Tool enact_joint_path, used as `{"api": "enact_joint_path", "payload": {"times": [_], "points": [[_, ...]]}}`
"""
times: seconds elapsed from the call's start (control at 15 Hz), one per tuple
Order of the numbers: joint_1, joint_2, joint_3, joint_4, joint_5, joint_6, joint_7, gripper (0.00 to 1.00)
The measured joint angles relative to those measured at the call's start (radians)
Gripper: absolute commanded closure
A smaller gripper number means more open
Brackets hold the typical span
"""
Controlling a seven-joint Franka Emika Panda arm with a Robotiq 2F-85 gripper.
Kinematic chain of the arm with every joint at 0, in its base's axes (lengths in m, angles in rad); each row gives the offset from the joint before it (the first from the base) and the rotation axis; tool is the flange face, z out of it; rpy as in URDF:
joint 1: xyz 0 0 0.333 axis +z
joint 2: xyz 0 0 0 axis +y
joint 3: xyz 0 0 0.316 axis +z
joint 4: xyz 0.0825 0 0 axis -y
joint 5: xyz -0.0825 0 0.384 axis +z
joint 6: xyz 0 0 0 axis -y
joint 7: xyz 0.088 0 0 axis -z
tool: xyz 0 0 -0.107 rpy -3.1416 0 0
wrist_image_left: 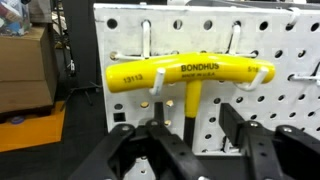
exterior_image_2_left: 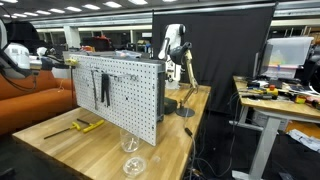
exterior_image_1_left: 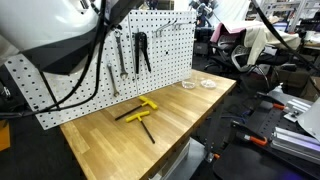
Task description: Hang the objects on the slat wall
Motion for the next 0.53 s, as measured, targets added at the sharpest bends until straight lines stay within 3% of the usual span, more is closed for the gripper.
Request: {"api": "enact_joint_path", "payload": {"times": [0.13, 0.33, 0.53], "points": [[0.004, 0.001, 0.003, 0.002, 0.001, 0.0, 0.024, 0.0], [0.006, -0.011, 0.032, 0.015, 0.029, 0.005, 0.088, 0.0], [0.008, -0.053, 0.087, -0.001, 0.133, 0.008, 0.137, 0.0]]}}
